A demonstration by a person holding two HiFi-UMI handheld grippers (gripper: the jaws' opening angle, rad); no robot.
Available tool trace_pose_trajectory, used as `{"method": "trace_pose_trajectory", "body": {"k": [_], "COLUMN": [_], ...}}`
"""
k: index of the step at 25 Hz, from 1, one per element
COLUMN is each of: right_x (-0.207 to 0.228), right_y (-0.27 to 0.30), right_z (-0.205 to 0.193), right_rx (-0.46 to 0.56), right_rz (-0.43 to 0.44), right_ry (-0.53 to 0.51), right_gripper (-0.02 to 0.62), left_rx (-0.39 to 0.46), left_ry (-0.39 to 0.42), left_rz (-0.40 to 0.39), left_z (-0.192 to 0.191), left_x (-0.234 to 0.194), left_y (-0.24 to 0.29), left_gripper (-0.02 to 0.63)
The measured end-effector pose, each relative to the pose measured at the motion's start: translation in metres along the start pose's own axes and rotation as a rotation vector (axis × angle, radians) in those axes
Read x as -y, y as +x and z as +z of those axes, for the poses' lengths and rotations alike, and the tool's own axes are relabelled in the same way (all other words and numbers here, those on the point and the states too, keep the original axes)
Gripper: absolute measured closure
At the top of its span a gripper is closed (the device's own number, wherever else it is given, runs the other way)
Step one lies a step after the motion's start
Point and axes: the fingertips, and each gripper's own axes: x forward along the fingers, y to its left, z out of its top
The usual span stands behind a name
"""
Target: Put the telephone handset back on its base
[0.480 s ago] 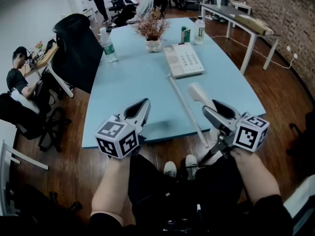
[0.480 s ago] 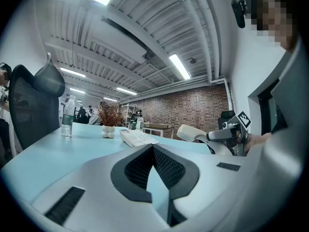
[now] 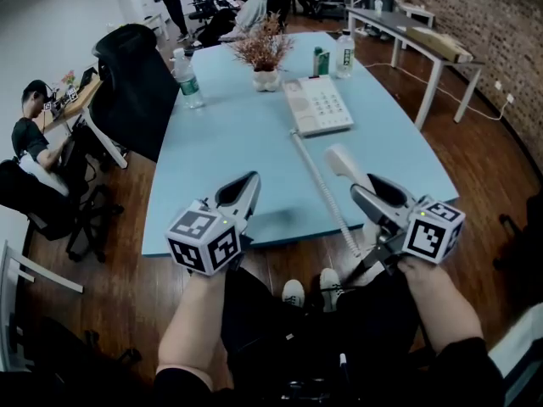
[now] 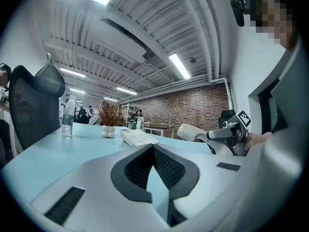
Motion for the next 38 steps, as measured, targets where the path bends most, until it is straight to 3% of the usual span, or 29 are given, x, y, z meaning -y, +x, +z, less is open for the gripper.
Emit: {"method": "trace_pose_trajectory", "body": {"k": [17, 26, 38], "right_x": [0.004, 0.016, 0.112], "right_y": [0.008, 0.054, 0.179], "right_z": [0.007, 0.031, 0.044], "right_rx": [-0.003, -0.077, -0.254], "right_rz": [-0.003, -0.005, -0.253], "right_ry": [0.010, -0.095, -0.158], "right_gripper": [0.359, 0.359, 0.359], "left_rx": [-0.003, -0.014, -0.004], "left_ry": [-0.011, -0.024, -0.037], "left_rz": [0.008, -0.014, -0.017], "left_z": [0.002, -0.005, -0.003], "left_x": [-0.005, 0.002, 0.000], "left_y": [0.000, 0.006, 0.006], "left_gripper": [0.612, 0.611, 0.612]}}
